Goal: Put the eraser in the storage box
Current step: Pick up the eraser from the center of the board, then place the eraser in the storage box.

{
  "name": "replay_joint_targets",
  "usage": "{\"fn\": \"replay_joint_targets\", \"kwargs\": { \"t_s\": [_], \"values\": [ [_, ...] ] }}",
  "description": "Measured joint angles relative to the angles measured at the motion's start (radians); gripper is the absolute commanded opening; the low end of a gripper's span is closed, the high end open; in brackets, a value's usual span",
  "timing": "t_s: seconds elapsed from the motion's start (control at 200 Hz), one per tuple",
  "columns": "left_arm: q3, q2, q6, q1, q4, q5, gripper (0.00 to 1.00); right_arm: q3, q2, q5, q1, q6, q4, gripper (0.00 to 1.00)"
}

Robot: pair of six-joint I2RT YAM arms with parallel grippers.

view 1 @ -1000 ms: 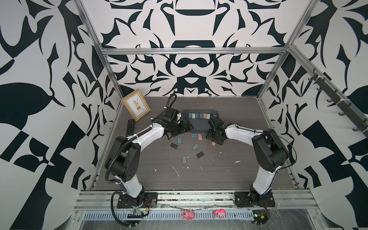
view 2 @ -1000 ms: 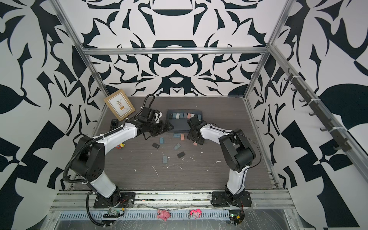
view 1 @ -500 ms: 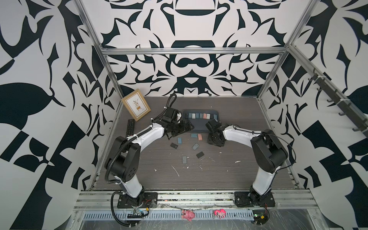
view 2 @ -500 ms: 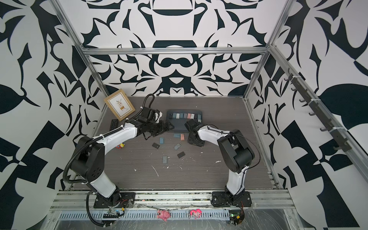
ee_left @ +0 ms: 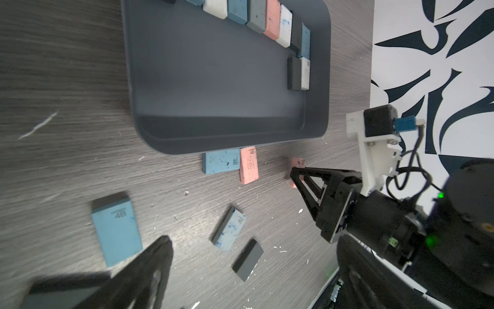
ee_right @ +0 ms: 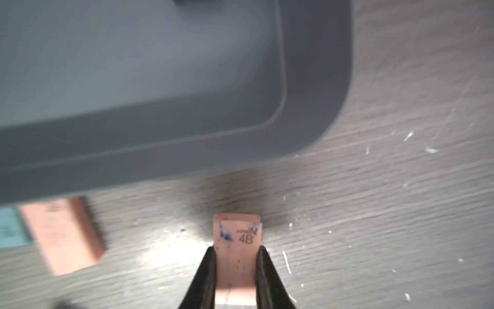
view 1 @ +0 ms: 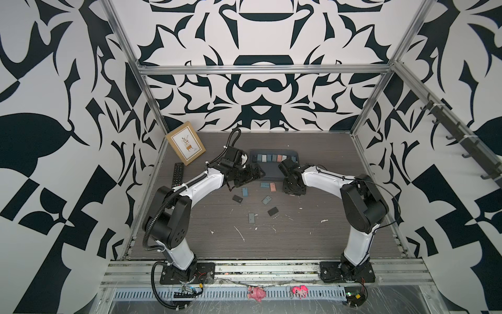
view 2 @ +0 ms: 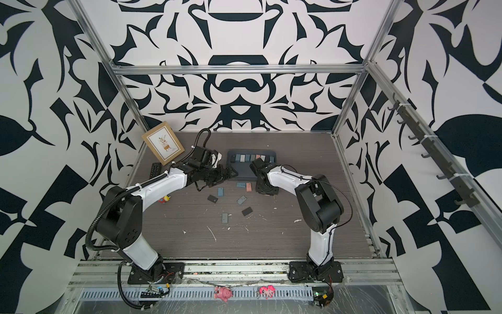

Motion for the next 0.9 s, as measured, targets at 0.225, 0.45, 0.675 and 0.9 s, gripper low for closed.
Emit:
{"fn": "replay_joint_targets", "kwargs": {
  "t_s": [0.225,0.45,0.675,0.9],
  "values": [
    [0.095,0.002,-0.003,0.005,-0.011,0.02,0.99,0.298,0.009,-0.006,-0.014,-0.082,-0.076,0.21],
    [0.146,0.028,-0.029,0.031,0.001,0.056,0.99,0.524,0.169,-0.047,-0.048,-0.115,-0.09,0.21],
    [0.153,0.053,-0.045,0.042,0.0,0.073,0.99,0.619,0.381,-0.088,-0.092,-0.138,-0.114,0.21],
    [0.153,0.076,-0.045,0.051,0.0,0.088,0.99,0.694,0.463,-0.101,-0.122,-0.164,-0.144,0.21]
  ]
}}
